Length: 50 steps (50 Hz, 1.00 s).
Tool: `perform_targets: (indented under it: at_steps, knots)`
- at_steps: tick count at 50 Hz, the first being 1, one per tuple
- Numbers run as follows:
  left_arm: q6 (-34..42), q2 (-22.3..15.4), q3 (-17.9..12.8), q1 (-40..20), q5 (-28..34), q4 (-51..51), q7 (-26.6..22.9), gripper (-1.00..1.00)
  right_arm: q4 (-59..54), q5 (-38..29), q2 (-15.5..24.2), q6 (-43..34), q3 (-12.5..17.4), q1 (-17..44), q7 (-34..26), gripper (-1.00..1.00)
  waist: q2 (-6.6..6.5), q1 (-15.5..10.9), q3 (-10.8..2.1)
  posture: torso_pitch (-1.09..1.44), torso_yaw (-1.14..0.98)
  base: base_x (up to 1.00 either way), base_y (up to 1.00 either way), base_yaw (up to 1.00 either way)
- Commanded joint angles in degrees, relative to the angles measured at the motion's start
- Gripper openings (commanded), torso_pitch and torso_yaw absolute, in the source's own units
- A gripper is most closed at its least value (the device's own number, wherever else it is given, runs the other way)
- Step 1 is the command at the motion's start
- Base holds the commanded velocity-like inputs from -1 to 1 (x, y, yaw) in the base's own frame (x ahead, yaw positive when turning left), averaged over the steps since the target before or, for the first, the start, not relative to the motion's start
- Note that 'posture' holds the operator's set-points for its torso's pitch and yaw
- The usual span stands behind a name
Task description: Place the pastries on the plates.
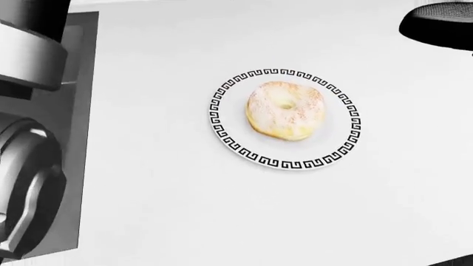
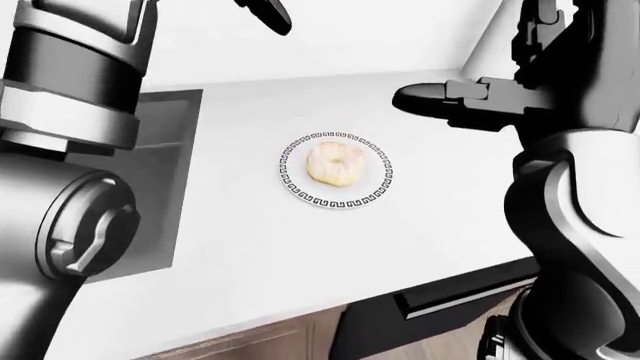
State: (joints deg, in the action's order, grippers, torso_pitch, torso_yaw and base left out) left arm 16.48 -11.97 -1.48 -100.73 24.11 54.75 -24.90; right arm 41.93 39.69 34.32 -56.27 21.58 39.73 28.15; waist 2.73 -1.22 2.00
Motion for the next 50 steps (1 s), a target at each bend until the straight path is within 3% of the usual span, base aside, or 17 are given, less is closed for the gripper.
perform_targets:
  at_steps: [1,4,7,8,12,21,23,24,25,26,28,34,37,41,42,48,50]
  knots:
    - [-1.2,-0.1,-0.1,-2.2,0.1,-2.2,0.5,1.0,0.7,-0.7,0.9,1.0,1.4,1.3,-0.1,1.0,-0.65,0.5,-1.48,0.0,0.0,-0.39,0.0,0.0]
    - [-1.2,-0.2,-0.1,-2.2,0.3,-2.4,0.7,1.0,0.9,-1.0,0.7,0.9,1.4,1.1,-0.3,1.0,0.42,0.9,-1.7,0.0,0.0,-0.4,0.0,0.0]
    - [-1.2,-0.2,0.0,-2.1,0.6,-2.7,0.8,1.0,0.9,-1.6,0.4,1.0,1.0,1.0,-0.6,1.0,4.47,0.8,-1.66,0.0,0.0,-0.4,0.0,0.0]
    - [-1.1,-0.2,0.0,-2.2,0.6,-2.8,0.8,1.0,0.9,-1.8,0.3,1.0,1.0,1.0,-0.7,1.0,2.76,1.1,-1.67,0.0,0.0,-0.4,0.0,0.0]
    - [1.0,-0.2,-0.2,-1.4,0.6,-6.4,0.5,1.0,1.1,-2.7,-0.5,1.2,0.6,0.5,-1.2,1.0,3.1,1.2,-2.56,0.0,0.0,-0.4,0.0,0.0]
    - [19.6,0.1,-0.4,9.2,1.2,-38.8,-3.2,1.0,0.6,-6.9,-3.7,2.9,-1.5,-0.9,-3.5,1.0,0.04,0.3,-0.2,0.0,0.0,-0.4,0.0,0.0]
    - [20.8,-0.4,-0.8,10.9,1.4,-42.8,-1.8,1.0,0.6,-7.9,-4.5,3.0,-2.2,-0.7,-4.0,1.0,-1.51,0.3,-0.14,0.0,0.0,-0.4,0.0,0.0]
    - [21.3,-0.4,-1.3,11.3,1.0,-44.2,-1.1,1.0,0.6,-8.4,-4.9,3.0,-2.4,-0.8,-4.2,1.0,-3.3,0.3,-0.46,0.0,0.0,-0.41,0.0,0.0]
    - [21.8,-0.8,-1.5,12.3,1.0,-45.9,-0.4,1.0,0.7,-9.0,-5.4,3.2,-2.6,-1.2,-4.6,1.0,-6.73,0.1,-1.94,0.0,0.0,-0.4,0.0,0.0]
    - [22.3,-1.1,-2.2,13.3,0.6,-47.5,0.6,1.0,0.7,-9.6,-5.8,3.4,-2.9,-1.5,-5.0,1.0,-3.13,-0.3,-0.02,0.0,0.0,-0.4,0.0,0.0]
    - [21.6,-2.1,-3.0,15.2,0.0,-49.8,3.4,1.0,1.0,-10.2,-6.9,3.6,-3.0,-1.4,-5.6,1.0,-4.79,0.4,-2.58,0.0,0.0,-0.34,0.0,0.0]
    - [24.2,-4.3,-4.5,24.7,-4.8,-62.1,8.4,1.0,0.6,-11.5,-9.0,4.3,-3.6,-1.2,-6.8,1.0,-2.93,1.1,1.32,0.0,0.0,0.0,0.0,0.0]
    - [25.2,-5.0,-5.8,29.1,-7.6,-66.1,10.4,1.0,0.7,-12.5,-9.9,4.7,-4.3,-2.4,-8.1,1.0,-1.36,0.5,1.74,0.0,0.0,0.0,0.0,0.0]
    - [27.3,-5.1,-6.2,36.0,-11.2,-72.7,12.0,1.0,0.5,-13.8,-11.6,6.7,-5.7,-4.1,-10.5,1.0,2.56,-0.6,1.58,0.0,0.0,0.0,0.0,0.0]
    - [27.4,-5.0,-6.2,37.1,-12.3,-73.6,12.3,1.0,0.2,-14.6,-12.1,7.0,-6.0,-4.3,-10.8,1.0,1.4,-0.2,2.19,0.0,0.0,0.0,0.0,0.0]
    - [29.0,-5.2,-8.5,45.9,-19.4,-81.1,18.9,1.0,-0.6,-18.7,-15.1,9.2,-7.4,-6.2,-14.0,1.0,-1.83,0.8,-0.23,0.0,0.0,0.0,0.0,0.01]
    - [29.0,-5.7,-8.3,47.9,-20.5,-82.7,19.6,1.0,-0.6,-19.2,-16.0,10.1,-7.2,-6.6,-14.9,1.0,-2.28,0.5,0.82,0.0,0.0,0.0,0.0,0.34]
